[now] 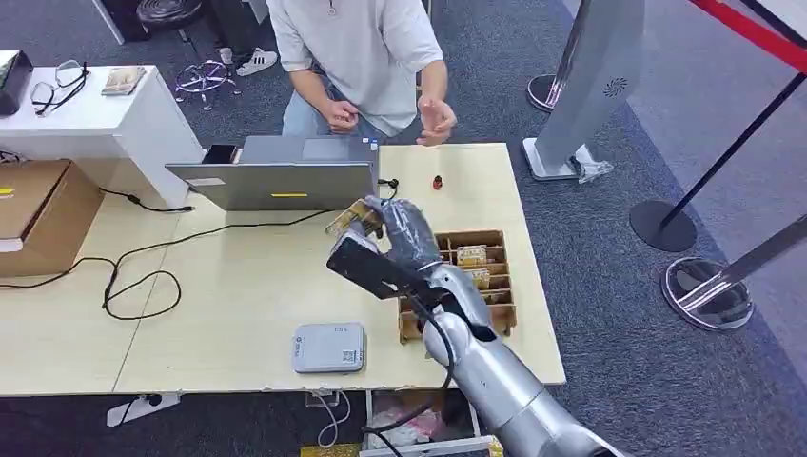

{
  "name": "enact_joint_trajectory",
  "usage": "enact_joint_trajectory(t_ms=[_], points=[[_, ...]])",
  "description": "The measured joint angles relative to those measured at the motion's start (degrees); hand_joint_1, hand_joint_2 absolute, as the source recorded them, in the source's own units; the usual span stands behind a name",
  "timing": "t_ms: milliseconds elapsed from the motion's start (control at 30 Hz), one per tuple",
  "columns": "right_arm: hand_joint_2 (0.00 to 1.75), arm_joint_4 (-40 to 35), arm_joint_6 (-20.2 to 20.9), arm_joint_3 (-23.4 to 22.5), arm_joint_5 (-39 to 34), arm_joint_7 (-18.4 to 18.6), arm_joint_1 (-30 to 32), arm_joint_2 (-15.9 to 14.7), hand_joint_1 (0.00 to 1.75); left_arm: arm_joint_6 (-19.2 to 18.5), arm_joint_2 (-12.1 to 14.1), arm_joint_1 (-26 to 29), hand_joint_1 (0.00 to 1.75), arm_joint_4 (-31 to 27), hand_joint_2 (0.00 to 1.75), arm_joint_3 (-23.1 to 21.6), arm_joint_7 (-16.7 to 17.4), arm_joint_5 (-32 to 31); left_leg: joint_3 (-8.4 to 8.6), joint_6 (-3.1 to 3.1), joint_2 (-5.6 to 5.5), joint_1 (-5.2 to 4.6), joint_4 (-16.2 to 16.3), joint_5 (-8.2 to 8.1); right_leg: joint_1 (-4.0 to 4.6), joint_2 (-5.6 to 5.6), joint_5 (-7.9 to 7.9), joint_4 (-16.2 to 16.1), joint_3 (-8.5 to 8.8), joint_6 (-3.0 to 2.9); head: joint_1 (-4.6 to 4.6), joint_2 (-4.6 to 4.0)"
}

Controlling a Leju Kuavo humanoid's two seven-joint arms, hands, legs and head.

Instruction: Pass the card to the sensor for recognition and then transmit it.

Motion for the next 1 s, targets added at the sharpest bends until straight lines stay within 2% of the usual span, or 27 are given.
enact_joint_trajectory(t_ms=[67,133,233,367,467,667,700,733,767,800,1000], points=[[1.75,-0.7,-6.9,-0.5,10.8,2.6,-1.8,-0.4,1.75,-0.1,0.0,-0.2,0.0,0.0,0.0,-0.4,0.0,-0.9,0.01,0.0,0.01,0.0,0.0,0.0,0.0,0.01,0.01,0.0,-0.01,0.0,-0.02,0.0],[1.75,0.2,-12.0,-1.5,19.2,5.2,-4.3,-0.7,1.75,-0.1,-0.1,-0.4,0.0,0.0,0.0,-1.2,-0.1,-1.6,0.02,0.0,0.01,0.0,0.0,0.0,0.0,0.0,0.02,0.0,0.0,0.0,0.0,0.0],[1.75,4.7,-17.5,-3.8,27.0,7.7,-9.2,-1.3,1.75,2.0,-0.7,-0.3,0.0,0.0,0.0,-2.1,-2.1,-1.9,0.04,0.0,0.01,0.0,0.0,0.02,0.0,0.0,0.05,0.0,0.01,-0.01,-0.02,0.0],[1.75,9.3,-18.3,-7.1,33.4,8.1,-13.5,-1.7,1.75,2.7,-1.3,-0.1,0.0,0.0,0.0,-2.8,-2.2,-1.6,0.02,0.02,0.0,0.01,0.0,0.05,0.01,-0.01,0.06,0.0,0.02,0.0,-0.02,0.0],[1.75,13.7,-18.4,-8.0,38.4,9.5,-16.7,-1.5,1.75,1.6,-1.2,-0.1,0.0,0.0,0.0,-2.8,-0.5,-0.9,0.0,0.02,0.0,0.02,0.0,0.04,0.01,-0.01,0.06,0.0,0.01,-0.01,0.0,0.0],[1.75,24.8,-18.4,-7.7,40.4,9.5,-22.2,1.9,1.75,1.1,-0.5,0.2,0.0,0.0,0.0,-2.8,0.0,1.4,-0.01,0.02,-0.01,0.04,0.0,0.04,0.04,0.0,0.05,0.0,0.0,-0.01,-0.02,0.0],[1.75,26.6,-18.4,-7.6,40.4,9.5,-22.8,2.5,1.45,1.1,-0.4,0.4,0.0,0.0,0.0,-2.8,-0.3,1.6,0.0,0.02,-0.01,0.04,0.0,0.04,0.04,0.0,0.05,0.0,0.0,-0.01,-0.02,0.0],[1.75,28.1,-18.3,-7.5,40.3,9.3,-23.2,3.1,0.38,1.1,-0.3,0.6,0.0,0.0,0.0,-2.8,-0.6,1.8,-0.01,0.02,-0.02,0.04,0.0,0.04,0.04,0.0,0.04,0.0,0.0,-0.01,-0.02,0.0],[1.75,29.4,-18.3,-7.4,40.2,9.0,-23.4,3.6,0.07,1.1,-0.2,0.8,0.0,0.0,0.0,-2.8,-0.8,1.8,-0.01,0.02,-0.04,0.05,0.0,0.04,0.04,-0.02,0.04,0.0,0.0,-0.01,-0.02,0.0],[1.75,30.4,-18.3,-7.3,39.8,8.9,-23.6,4.0,0.0,1.1,-0.2,0.9,0.0,0.0,0.0,-2.8,-1.0,1.9,-0.01,0.02,-0.04,0.04,0.0,0.04,0.04,-0.02,0.04,0.0,0.0,-0.01,0.0,0.0],[1.75,34.5,-18.1,-7.1,37.9,8.3,-24.3,4.9,0.0,2.1,-0.2,1.1,0.0,0.0,0.0,-2.7,-1.0,2.5,-0.04,0.02,-0.05,0.01,0.0,0.04,0.01,-0.02,0.05,0.0,0.02,0.0,0.0,0.0]])
